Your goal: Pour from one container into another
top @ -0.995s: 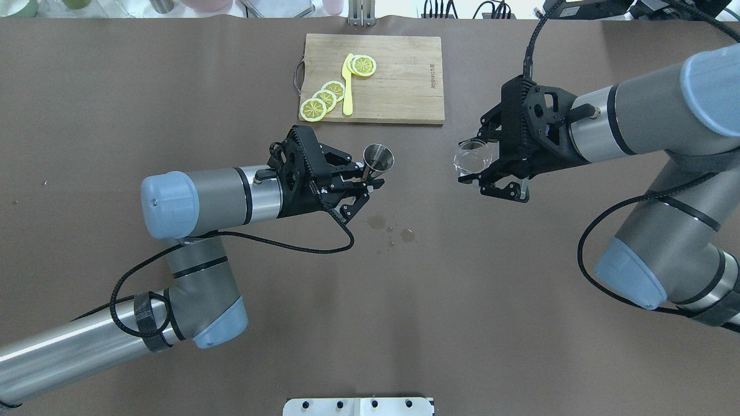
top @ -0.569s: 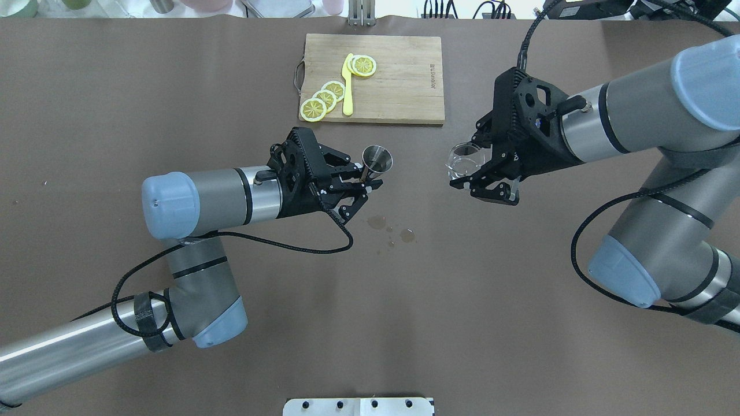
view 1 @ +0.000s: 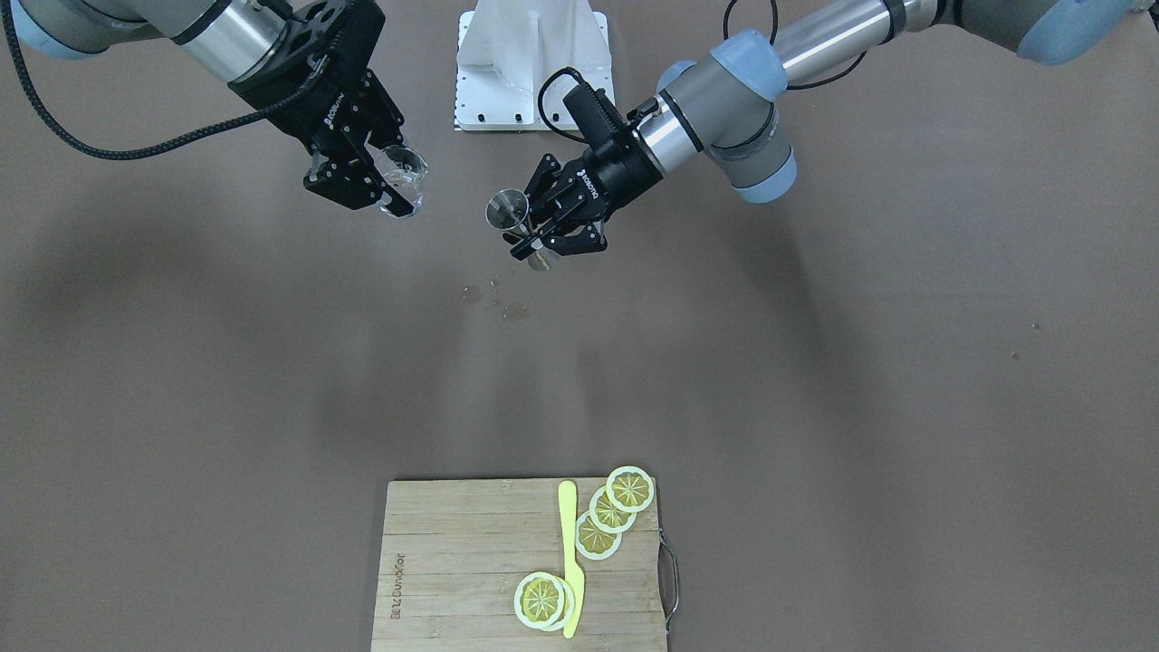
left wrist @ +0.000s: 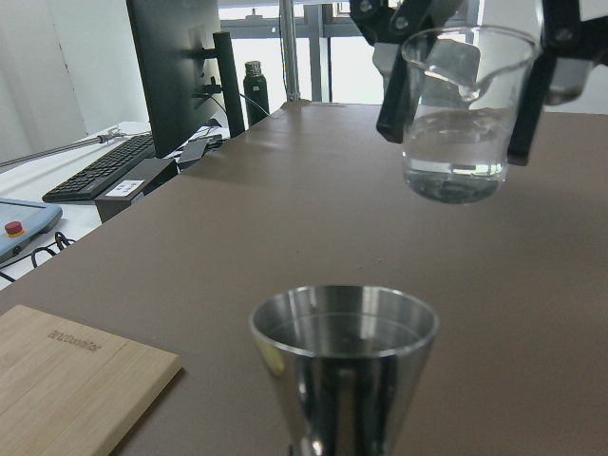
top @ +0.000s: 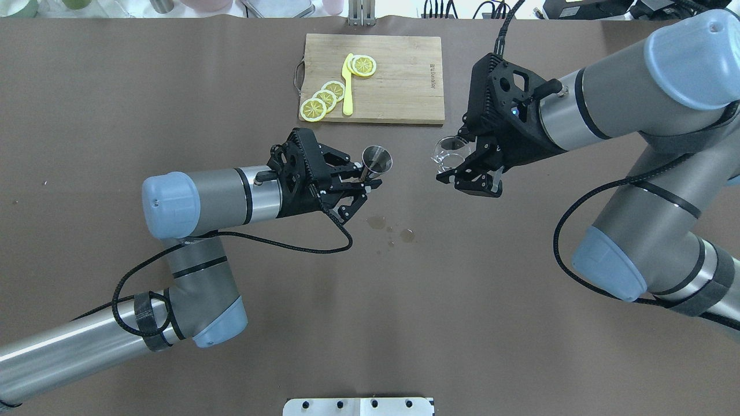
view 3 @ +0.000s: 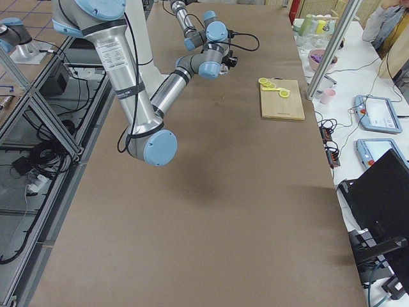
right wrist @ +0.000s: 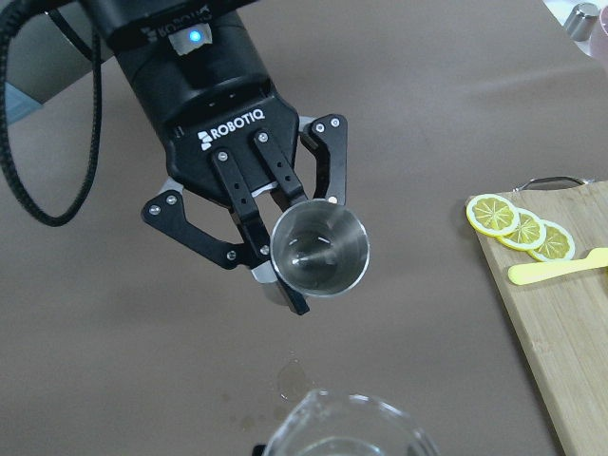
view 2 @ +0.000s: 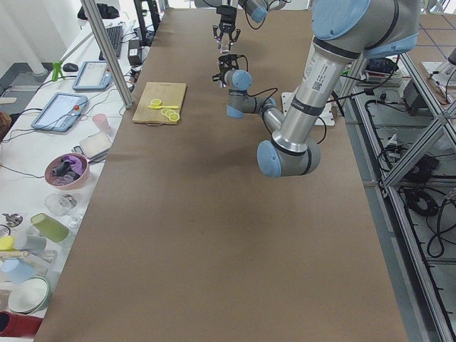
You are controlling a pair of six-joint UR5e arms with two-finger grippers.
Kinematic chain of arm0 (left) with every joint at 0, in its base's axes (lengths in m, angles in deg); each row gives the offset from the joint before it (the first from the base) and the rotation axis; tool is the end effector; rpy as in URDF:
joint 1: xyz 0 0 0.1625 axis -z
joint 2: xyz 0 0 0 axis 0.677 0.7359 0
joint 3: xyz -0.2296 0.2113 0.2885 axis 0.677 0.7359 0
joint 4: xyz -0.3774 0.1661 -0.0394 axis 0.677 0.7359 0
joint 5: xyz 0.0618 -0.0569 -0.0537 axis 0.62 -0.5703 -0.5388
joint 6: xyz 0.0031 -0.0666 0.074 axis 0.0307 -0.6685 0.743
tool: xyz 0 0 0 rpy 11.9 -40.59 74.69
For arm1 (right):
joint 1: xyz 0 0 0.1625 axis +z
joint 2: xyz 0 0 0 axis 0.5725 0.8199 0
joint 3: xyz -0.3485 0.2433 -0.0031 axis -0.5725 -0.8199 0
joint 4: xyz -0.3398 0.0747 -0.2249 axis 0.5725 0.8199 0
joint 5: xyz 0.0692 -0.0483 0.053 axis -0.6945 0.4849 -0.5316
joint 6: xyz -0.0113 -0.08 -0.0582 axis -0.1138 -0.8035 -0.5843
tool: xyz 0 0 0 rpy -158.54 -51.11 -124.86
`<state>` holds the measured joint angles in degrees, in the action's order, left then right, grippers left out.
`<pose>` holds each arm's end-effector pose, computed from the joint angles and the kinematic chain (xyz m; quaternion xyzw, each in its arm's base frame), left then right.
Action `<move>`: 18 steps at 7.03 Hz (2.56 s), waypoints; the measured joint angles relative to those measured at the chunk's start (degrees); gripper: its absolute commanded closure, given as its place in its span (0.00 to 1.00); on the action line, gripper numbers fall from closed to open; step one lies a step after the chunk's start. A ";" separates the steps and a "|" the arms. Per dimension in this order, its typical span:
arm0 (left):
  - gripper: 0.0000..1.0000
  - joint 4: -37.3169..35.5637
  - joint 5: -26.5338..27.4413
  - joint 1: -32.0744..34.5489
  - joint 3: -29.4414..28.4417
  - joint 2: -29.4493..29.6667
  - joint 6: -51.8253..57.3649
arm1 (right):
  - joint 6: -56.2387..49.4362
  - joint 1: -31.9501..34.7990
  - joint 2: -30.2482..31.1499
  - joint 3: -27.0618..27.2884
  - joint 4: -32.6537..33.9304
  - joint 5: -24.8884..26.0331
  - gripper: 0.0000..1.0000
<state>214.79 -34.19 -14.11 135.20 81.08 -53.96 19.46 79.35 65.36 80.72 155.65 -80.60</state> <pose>0.5102 -0.4167 0.1960 0.6014 0.5059 0.2873 0.5477 -0.3313 -0.4329 0.1765 0.4432 -0.4178 -0.4868 0.6261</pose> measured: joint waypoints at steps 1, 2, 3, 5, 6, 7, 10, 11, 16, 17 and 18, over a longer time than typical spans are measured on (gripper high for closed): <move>1.00 0.02 0.11 0.05 -0.08 0.00 0.78 | -0.20 -0.06 -1.25 0.04 2.70 0.15 1.00; 1.00 0.04 0.16 0.13 -0.20 0.00 2.00 | -0.44 -0.13 -2.31 0.08 5.16 0.45 1.00; 1.00 0.03 0.20 0.18 -0.30 0.00 2.52 | -0.57 -0.21 -3.03 0.09 7.02 1.02 1.00; 1.00 -0.01 0.21 0.23 -0.35 0.00 2.56 | -0.73 -0.41 -4.36 -0.06 10.22 2.34 1.00; 1.00 0.00 0.20 0.23 -0.35 0.00 2.52 | -0.78 -0.66 -5.09 -0.14 11.90 3.00 1.00; 1.00 -0.02 0.20 0.23 -0.38 0.00 2.50 | -0.95 -1.12 -5.94 -0.24 13.66 3.74 1.00; 1.00 -0.04 0.19 0.26 -0.41 0.00 2.30 | -1.55 -3.05 -7.98 -0.44 17.16 6.28 1.00; 1.00 -0.04 0.19 0.25 -0.43 0.00 2.27 | -1.92 -3.44 -8.63 -0.42 18.20 6.94 1.00; 1.00 -0.02 0.02 0.32 -0.33 0.00 2.30 | -4.11 -4.77 -12.43 -1.43 23.02 8.99 1.00; 1.00 0.02 -0.13 0.34 -0.30 -0.09 2.40 | -4.38 -5.12 -13.39 -1.93 24.05 9.50 1.00; 1.00 0.04 -0.20 0.32 -0.28 -0.23 2.47 | -5.08 -5.39 -14.34 -2.20 25.76 10.12 1.00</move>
<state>214.83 -34.39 -13.79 134.91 80.84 -51.48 14.38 73.96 51.02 78.53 181.41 -70.47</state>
